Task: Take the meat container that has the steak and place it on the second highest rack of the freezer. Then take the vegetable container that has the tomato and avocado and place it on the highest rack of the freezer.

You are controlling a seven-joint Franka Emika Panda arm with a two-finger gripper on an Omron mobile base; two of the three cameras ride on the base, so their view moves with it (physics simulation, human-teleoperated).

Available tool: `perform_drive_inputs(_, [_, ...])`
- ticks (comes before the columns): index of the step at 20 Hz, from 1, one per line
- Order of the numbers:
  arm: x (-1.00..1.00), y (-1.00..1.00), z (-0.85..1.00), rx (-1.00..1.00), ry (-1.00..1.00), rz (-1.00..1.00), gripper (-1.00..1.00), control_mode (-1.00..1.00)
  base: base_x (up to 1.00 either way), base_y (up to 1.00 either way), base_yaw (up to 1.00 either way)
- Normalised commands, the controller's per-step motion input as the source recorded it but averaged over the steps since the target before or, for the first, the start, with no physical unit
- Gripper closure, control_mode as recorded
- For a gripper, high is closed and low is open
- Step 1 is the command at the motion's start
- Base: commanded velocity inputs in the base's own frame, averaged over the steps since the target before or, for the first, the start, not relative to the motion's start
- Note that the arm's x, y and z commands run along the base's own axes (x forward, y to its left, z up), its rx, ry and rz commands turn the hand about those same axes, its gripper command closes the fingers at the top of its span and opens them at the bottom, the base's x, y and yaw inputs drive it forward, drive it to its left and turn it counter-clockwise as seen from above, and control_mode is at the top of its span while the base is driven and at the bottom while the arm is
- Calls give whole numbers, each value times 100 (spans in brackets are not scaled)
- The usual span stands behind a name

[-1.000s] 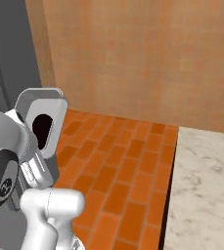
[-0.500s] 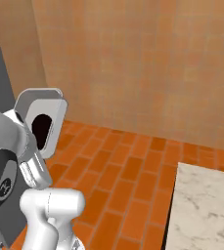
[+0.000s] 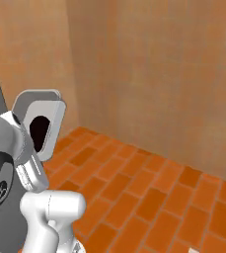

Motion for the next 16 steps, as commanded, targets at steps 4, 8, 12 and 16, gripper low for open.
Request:
perform_drive_inputs(4, [0, 0, 0, 0, 0, 0, 100, 100, 42, -29, 69])
perform_drive_inputs(8, [0, 0, 0, 0, 0, 0, 100, 100, 5, -2, 83])
perform_drive_inputs(12, [0, 0, 0, 0, 0, 0, 100, 100, -6, 0, 75])
perform_drive_inputs(16, [0, 0, 0, 0, 0, 0, 100, 100, -7, -3, 63])
